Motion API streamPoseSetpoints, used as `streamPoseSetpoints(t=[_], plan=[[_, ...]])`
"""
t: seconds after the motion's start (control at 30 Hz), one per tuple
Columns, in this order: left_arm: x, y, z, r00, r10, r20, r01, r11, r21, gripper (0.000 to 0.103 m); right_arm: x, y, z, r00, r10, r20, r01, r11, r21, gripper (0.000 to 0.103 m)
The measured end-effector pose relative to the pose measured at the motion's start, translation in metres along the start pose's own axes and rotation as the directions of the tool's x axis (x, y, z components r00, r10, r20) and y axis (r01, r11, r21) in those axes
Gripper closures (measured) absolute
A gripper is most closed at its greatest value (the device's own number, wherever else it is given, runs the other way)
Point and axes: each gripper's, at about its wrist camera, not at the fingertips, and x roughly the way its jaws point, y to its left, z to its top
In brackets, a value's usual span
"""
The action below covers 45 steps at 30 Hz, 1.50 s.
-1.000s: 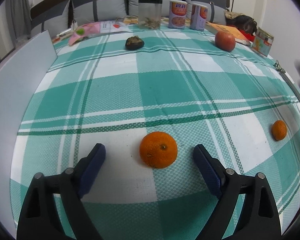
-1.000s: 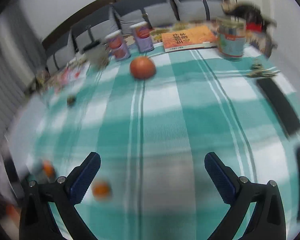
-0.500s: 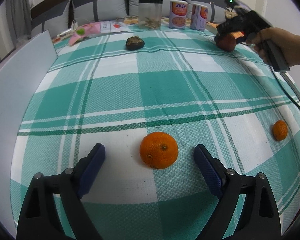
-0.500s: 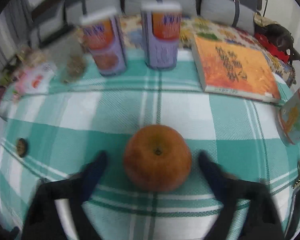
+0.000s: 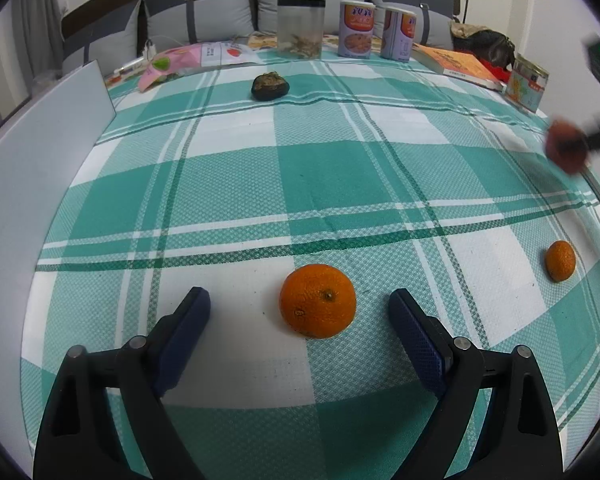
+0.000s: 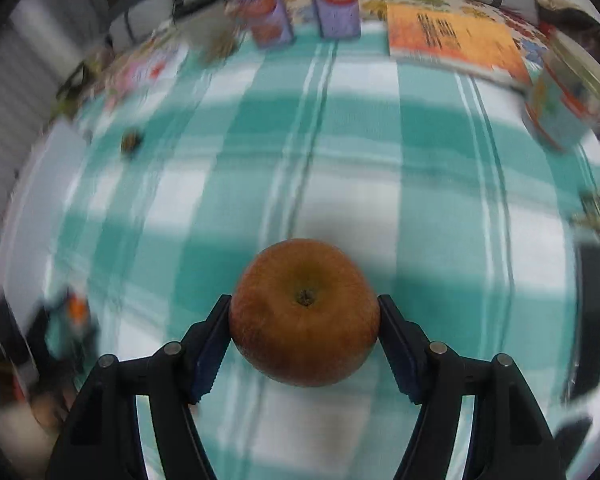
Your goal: Organize fruits
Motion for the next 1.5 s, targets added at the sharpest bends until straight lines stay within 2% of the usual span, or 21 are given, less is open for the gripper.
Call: streamPoseSetpoints(t=[0.07,0.13,0.2,0.23,0.33,0.43,0.5,0.6,0.7,1.5], plan=[[0.0,0.001,0.0,1.0,0.0,0.0,0.0,1.0,0.0,0.011,0.008,0.005,-0.029,0.998,-0.064,0.009,0.064,0.997,-0.033,0.033],[0.0,0.0,0.0,1.0,0.0,0.0,0.0,1.0,0.0,0.011,0.02,0.006,-0.05,0.995,-0.088,0.045,0.089,0.996,-0.024,0.032],[0.0,0.0,0.0,1.0,0.0,0.0,0.0,1.0,0.0,0.011,0.022,0.008,-0.064,0.987,-0.109,0.116,0.11,0.994,-0.007,0.017],[0.0,0.0,0.0,1.0,0.0,0.0,0.0,1.0,0.0,0.011,0.022,0.009,-0.07,0.981,-0.128,0.145,0.128,0.992,0.013,0.001],[0.0,0.0,0.0,1.0,0.0,0.001,0.0,1.0,-0.001,0.011,0.007,0.008,-0.09,0.966,-0.103,0.237,0.083,0.992,0.095,0.0],[0.0,0.0,0.0,1.0,0.0,0.001,0.0,1.0,-0.001,0.011,-0.006,0.012,-0.124,0.942,-0.129,0.308,0.081,0.983,0.164,0.0],[0.0,0.0,0.0,1.0,0.001,0.001,-0.001,1.0,0.0,0.01,-0.003,0.018,-0.146,0.936,-0.17,0.308,0.119,0.977,0.178,0.0],[0.0,0.0,-0.001,1.0,0.001,0.003,-0.001,1.0,-0.002,0.01,0.009,0.024,-0.162,0.932,-0.237,0.273,0.19,0.964,0.188,0.0],[0.0,0.0,-0.001,1.0,0.0,0.003,0.0,1.0,-0.002,0.01,0.011,0.03,-0.165,0.912,-0.272,0.307,0.227,0.958,0.173,0.0],[0.0,0.0,-0.001,1.0,0.001,0.005,-0.001,1.0,-0.002,0.01,0.011,0.029,-0.169,0.911,-0.268,0.314,0.223,0.959,0.173,0.0]])
